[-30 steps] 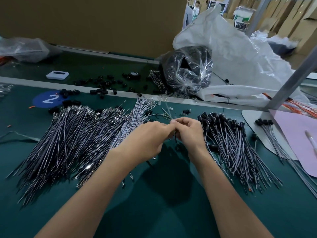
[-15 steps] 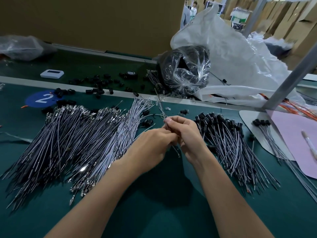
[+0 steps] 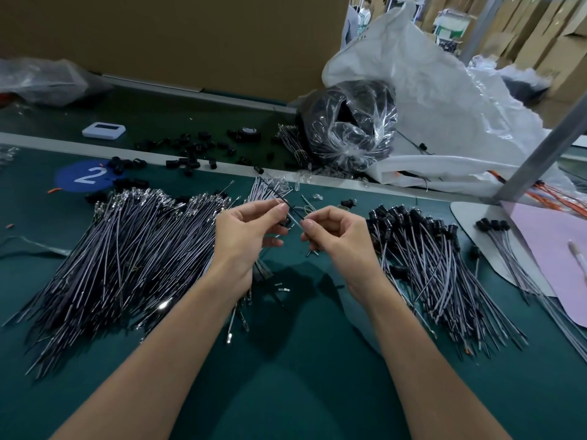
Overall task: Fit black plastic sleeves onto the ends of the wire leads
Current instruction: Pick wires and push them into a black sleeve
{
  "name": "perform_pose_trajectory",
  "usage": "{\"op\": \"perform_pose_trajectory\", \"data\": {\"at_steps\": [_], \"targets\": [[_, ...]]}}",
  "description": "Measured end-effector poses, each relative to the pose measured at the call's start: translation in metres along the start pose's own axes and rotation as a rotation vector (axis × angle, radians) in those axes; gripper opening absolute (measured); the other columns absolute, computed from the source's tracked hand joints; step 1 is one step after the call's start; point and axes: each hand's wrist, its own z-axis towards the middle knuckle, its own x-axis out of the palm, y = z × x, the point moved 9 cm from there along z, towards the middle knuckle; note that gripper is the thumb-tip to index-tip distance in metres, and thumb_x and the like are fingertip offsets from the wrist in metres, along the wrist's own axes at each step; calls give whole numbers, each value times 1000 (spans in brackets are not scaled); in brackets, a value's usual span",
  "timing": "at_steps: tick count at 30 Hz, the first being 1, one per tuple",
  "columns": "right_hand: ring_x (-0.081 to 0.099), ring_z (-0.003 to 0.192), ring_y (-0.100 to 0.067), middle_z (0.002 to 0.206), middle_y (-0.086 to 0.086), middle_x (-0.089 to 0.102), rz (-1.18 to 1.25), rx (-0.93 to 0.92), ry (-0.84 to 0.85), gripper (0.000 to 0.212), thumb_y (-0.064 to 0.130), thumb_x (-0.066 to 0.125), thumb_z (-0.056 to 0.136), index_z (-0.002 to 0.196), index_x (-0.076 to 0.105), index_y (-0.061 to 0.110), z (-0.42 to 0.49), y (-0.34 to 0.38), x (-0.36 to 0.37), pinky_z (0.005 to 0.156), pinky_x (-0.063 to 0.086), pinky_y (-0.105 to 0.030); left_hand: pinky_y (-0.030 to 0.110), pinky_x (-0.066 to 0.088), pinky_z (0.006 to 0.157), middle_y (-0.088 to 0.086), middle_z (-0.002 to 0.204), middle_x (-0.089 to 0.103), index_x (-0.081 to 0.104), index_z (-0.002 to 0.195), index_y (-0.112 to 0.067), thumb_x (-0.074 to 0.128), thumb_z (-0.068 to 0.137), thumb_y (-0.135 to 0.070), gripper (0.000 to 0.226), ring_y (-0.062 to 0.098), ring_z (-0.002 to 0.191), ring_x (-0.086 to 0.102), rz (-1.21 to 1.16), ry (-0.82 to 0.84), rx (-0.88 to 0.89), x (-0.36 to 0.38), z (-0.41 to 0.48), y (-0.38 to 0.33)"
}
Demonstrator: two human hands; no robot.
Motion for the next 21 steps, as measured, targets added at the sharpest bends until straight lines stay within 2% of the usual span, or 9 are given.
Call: {"op": "perform_pose_trajectory", "data": {"at_steps": [9,15,19,21], "targets": [[64,63,-17,69,-5,72,-63,0,-7,11,7,70,87,79,70,15,0,-2,-3,62,52,-26,21,55,57,0,76,73,73,86,-11,71,83,-7,5,13,65,69,-198,-25,-34,-6,2,-1],[66,64,-19,67,-3,72,-96,-16,2,10,7,72,85,78,72,14,0,0,0,63,52,-25,20,55,57,1,78,74,73,86,-11,70,84,-9,4,13,67,70,-222,-29,-32,-6,1,0],[68,66,-26,69,-5,73,-128,-23,4,9,8,74,83,77,73,15,0,-1,0,67,56,-32,20,54,57,1,81,75,73,86,-11,69,86,-10,4,12,69,70,-199,-32,-24,-7,2,0],[70,67,-27,70,-4,73,-131,-29,8,11,7,73,84,79,74,17,-1,0,2,65,56,-31,20,54,57,1,81,75,73,87,-11,69,86,-10,4,12,70,70,-166,-35,-6,-7,2,0]]}}
